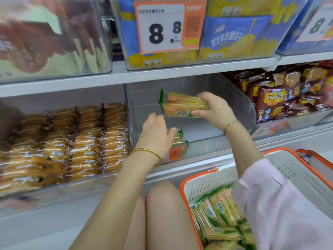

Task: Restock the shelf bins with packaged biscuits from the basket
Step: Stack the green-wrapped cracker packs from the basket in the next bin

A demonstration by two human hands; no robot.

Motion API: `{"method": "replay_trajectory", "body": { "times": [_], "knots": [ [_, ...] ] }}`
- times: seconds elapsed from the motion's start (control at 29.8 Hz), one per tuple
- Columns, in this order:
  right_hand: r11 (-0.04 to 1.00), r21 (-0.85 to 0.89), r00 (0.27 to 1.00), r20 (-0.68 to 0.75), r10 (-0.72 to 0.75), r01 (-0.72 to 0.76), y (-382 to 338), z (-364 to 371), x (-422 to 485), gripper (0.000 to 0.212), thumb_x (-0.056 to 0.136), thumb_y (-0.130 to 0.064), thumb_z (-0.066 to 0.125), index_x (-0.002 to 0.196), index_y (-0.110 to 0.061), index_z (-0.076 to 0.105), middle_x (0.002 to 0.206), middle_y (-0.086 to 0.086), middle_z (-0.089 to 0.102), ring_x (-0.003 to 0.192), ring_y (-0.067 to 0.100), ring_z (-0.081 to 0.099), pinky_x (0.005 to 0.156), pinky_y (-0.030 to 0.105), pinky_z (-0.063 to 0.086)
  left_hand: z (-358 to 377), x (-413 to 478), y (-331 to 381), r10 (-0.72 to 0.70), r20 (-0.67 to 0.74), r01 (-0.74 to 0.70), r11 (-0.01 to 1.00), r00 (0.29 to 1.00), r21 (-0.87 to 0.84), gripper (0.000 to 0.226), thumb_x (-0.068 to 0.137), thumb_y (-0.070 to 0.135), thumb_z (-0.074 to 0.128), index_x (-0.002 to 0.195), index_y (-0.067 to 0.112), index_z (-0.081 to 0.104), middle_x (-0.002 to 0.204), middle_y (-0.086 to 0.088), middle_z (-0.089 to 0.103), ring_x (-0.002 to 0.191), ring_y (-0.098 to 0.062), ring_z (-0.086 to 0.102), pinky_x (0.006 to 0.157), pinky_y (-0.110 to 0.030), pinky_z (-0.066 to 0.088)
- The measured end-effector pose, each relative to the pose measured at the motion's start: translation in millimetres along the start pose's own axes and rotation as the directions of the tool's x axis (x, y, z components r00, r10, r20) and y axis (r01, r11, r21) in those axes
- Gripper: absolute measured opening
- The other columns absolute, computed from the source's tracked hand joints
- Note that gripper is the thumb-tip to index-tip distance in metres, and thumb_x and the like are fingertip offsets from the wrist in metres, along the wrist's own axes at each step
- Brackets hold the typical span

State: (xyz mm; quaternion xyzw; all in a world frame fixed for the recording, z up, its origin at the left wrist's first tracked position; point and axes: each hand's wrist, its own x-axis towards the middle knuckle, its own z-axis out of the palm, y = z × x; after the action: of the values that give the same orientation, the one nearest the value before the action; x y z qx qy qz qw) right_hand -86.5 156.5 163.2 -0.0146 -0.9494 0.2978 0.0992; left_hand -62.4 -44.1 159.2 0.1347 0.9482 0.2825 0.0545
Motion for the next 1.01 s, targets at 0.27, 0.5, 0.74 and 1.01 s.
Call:
{"method": "replay_trajectory", "body": {
  "times": [0.27,0.5,0.74,1.01],
  "knots": [
    [0.993,-0.07,0.882,0.469,-0.05,0.094,-17.3,60.8,42.7,0.046,0.082,-0.015,0.068,0.126,-0.013,0.055,0.123,0.003,0.058,0.104,0.014,0.053,0.081,0.016,0.036,25.4,5.5,-8.5,-0.018,0.258,-0.071,0.941,0.966,0.33,0.062,0.098,0.051,0.015,0.146,0.015,0.029,0.155,-0.007,0.02,0.143,-0.026,0.015,0.115,-0.042,0.016],
    [0.998,-0.054,0.811,0.586,0.001,0.039,-21.7,72.7,43.4,0.043,0.098,-0.035,0.043,0.138,-0.02,0.044,0.141,-0.004,0.046,0.126,0.013,0.044,0.095,0.017,0.03,25.7,-0.8,-8.0,-0.044,0.177,-0.026,0.928,0.983,0.372,0.057,0.098,0.05,0.019,0.138,0.017,0.042,0.138,-0.012,0.033,0.128,-0.029,0.028,0.107,-0.041,0.024],
    [0.976,-0.148,0.831,0.554,-0.053,0.161,-29.2,84.6,39.7,0.035,0.098,-0.023,0.043,0.131,-0.013,0.053,0.136,0.002,0.053,0.125,0.017,0.045,0.096,0.018,0.03,23.0,-5.4,-5.2,-0.082,0.215,-0.015,0.911,0.973,0.413,0.061,0.097,0.053,0.015,0.143,0.017,0.033,0.146,-0.007,0.032,0.134,-0.027,0.025,0.108,-0.041,0.023],
    [0.987,-0.137,0.847,0.531,0.001,0.085,-25.9,88.0,39.8,0.041,0.099,-0.027,0.04,0.138,-0.014,0.044,0.139,0.006,0.049,0.127,0.022,0.045,0.104,0.027,0.033,17.9,-8.5,-7.5,-0.07,0.244,-0.027,0.928,0.967,0.372,0.064,0.097,0.053,0.016,0.146,0.014,0.029,0.155,-0.004,0.021,0.143,-0.024,0.014,0.114,-0.042,0.017]
  ]
}}
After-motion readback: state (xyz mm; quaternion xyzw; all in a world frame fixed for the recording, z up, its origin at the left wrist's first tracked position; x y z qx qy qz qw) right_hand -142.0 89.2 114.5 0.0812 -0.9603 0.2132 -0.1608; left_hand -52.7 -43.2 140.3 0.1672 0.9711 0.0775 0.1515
